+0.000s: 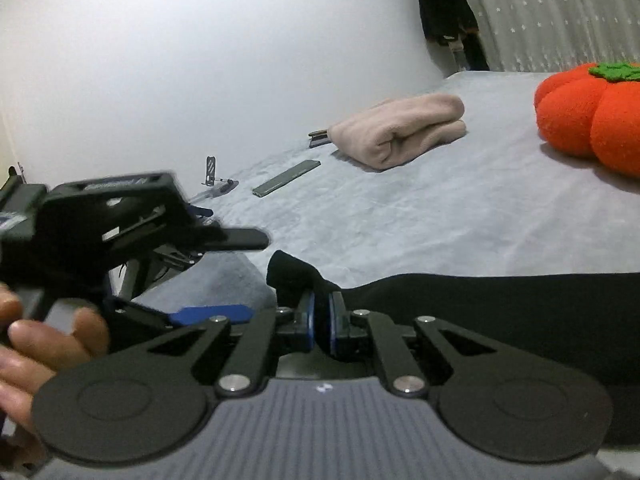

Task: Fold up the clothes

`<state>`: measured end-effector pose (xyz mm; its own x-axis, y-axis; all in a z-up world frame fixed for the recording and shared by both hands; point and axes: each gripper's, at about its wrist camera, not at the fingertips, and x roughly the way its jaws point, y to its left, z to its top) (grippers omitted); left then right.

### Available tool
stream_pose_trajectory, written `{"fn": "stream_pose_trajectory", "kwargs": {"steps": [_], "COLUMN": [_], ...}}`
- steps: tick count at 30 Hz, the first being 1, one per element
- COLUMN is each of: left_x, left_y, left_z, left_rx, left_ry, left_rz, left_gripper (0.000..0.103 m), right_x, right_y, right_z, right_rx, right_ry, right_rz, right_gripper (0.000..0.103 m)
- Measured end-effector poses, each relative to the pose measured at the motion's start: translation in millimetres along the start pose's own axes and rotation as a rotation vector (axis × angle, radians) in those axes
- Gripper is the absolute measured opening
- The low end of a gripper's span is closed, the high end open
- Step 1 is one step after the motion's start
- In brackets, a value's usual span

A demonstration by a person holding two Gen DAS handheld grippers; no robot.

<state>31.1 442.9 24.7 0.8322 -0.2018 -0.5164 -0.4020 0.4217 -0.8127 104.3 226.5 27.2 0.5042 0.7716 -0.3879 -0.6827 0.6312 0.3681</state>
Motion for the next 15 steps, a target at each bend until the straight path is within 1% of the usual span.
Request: {"fn": "stream_pose_trajectory", "kwargs": {"steps": [3,5,7,9,11,13,15], "left_x": [15,21,24,21,16,9,-1], "left_y": [-3,-5,-6,-5,-5,-6,-8], "left_z": [-5,-7,-7,-7,-5,-4,-6], "left_rx": [-0.033,-0.043,-0.058,-0.077,-0.076,-0.092,-0.084], "left_ry": [0.037,0.042,0.05,0.052,0.045,0.073,0.048], "left_rz": [-0.005,0.004,-0.002,-0.015,-0.02,0.009,0.002], "left_gripper": [0.07,0.07,0.068,0.065,0.064,0.064,0.068], "right_x": [-9,-14,-18,-23,-23,-24,-23], "right_y": [3,5,6,7,6,4,3], "right_z": [1,1,0,-3,-4,-4,-3], "right_rx": [-0.016,-0.032,-0.049,-0.07,-0.084,-0.078,-0.062], "right_ry": [-0.009,-0.02,-0.025,-0.028,-0.032,-0.054,-0.076], "right_rz": [0.001,-0.002,-0.005,-0.015,-0.03,-0.048,-0.055], "right_gripper": [0.008,0.008,0.008,0.008,0.008,0.008,0.008]}}
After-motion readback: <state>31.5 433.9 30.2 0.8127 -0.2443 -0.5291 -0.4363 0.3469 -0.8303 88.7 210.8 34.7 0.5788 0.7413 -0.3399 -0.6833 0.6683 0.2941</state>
